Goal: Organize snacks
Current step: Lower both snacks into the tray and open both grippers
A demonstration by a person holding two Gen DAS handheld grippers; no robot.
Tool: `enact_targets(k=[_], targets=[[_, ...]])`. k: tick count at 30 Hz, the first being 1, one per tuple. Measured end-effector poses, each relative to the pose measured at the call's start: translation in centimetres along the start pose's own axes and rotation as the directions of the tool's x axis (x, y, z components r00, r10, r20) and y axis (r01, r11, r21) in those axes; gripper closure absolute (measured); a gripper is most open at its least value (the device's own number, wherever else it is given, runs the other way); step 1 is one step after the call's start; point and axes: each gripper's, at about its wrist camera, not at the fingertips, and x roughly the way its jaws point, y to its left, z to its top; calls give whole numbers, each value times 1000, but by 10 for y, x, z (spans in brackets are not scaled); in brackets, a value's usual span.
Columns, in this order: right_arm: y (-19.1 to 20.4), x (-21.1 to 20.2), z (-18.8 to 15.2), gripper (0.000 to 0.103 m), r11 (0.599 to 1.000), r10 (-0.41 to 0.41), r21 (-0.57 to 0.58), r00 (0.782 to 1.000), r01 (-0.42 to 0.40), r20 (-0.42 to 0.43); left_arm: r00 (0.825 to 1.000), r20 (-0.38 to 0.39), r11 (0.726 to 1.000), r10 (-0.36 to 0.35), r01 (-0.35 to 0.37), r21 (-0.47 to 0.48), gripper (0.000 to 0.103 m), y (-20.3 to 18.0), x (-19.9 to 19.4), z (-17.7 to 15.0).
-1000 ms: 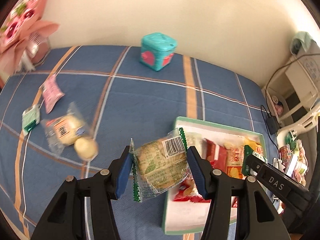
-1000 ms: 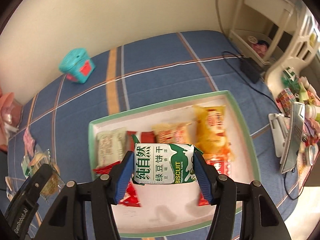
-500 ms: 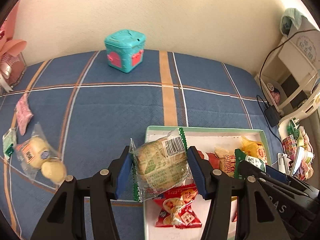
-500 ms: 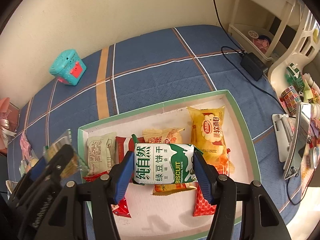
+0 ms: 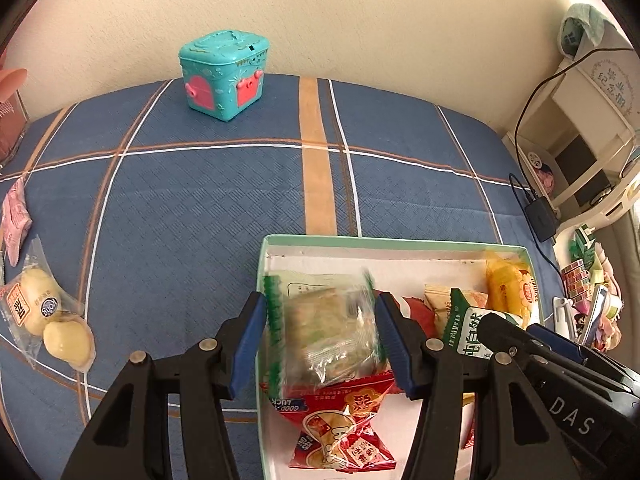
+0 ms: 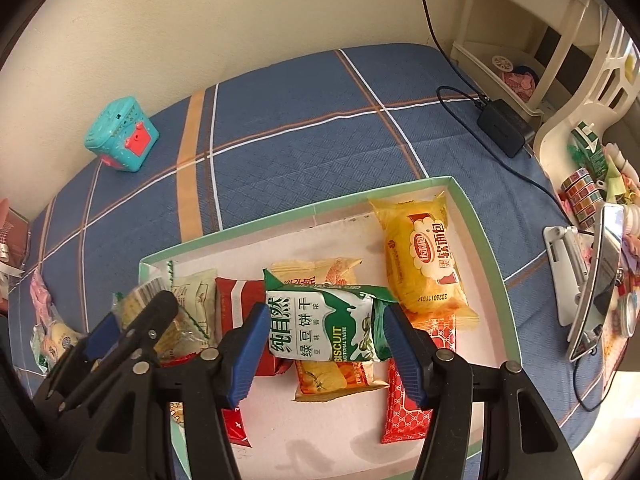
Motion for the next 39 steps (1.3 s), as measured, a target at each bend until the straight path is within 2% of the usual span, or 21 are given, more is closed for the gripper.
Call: enact_targets(k=[4,7,15,24,39], targets=[[0,-2,0,41,1000,-8,2,1000,8,8,1000,-6,1000,-3,3,-11,37,2,0,0],[-1,-2,0,41,1000,-4,5,1000,4,8,1000,-15,1000,-9,9,-23,36,4,1,0],[3,-5,0,41,1000,-17,-7,1000,17,12,999,-26,998,27,-28,-50,31,14,-9,3],[12,-15,-5,41,999,-34,-28,999,35,23,992,-49,990,113,-117,-85,31,36,-23,1],[25,-30,-25,41,997,-42,-58,999,44,29,989,-42,983,140,-144,-110,31,59,-61,-9]])
